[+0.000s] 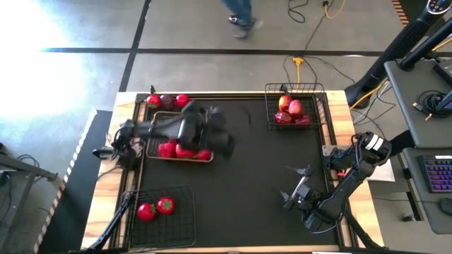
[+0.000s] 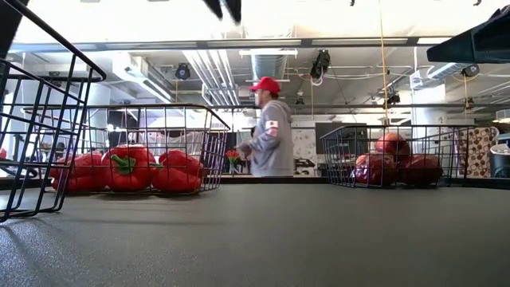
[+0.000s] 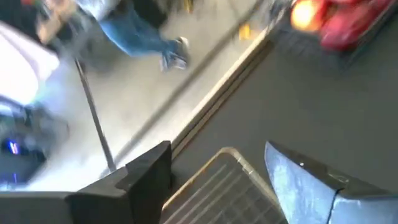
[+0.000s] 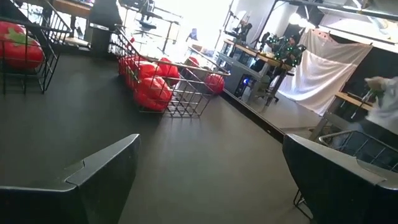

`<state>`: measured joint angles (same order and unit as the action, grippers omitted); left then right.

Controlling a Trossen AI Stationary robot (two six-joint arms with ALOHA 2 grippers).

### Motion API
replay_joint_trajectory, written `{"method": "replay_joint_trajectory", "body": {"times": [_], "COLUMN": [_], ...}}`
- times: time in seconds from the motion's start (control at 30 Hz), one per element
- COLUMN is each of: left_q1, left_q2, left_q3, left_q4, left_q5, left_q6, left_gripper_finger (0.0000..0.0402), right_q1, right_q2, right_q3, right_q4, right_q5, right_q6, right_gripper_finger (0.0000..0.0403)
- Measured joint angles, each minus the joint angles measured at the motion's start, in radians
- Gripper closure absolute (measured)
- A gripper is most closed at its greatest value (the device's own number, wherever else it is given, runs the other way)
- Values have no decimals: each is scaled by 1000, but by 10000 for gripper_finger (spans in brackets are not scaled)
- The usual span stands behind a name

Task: Sort produce into baskets
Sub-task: Move the tomato from the top left to the top center of the table

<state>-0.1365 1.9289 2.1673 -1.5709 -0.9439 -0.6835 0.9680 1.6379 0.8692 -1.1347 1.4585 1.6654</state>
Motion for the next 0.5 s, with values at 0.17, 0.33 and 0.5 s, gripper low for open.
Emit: {"method": "replay_joint_trajectory", "body": {"times": [0.17, 0.33, 0.5], "left_q1": [232, 449, 645], "left_q2": [-1, -1, -1], "left_q3": [-58, -143, -202], "left_q4": [-1, -1, 0], "left_q5": [134, 224, 381], "left_q6": [96, 127, 123], "left_gripper_finger": [166, 167, 167], "right_q1": [0, 0, 0], "right_q2": [0, 0, 0], "right_q3": [0, 0, 0], "right_q4": [20, 20, 21], "right_q5": [-38, -102, -117], "right_q6": [-20, -61, -68], "right_gripper_finger": [19, 19, 19]}}
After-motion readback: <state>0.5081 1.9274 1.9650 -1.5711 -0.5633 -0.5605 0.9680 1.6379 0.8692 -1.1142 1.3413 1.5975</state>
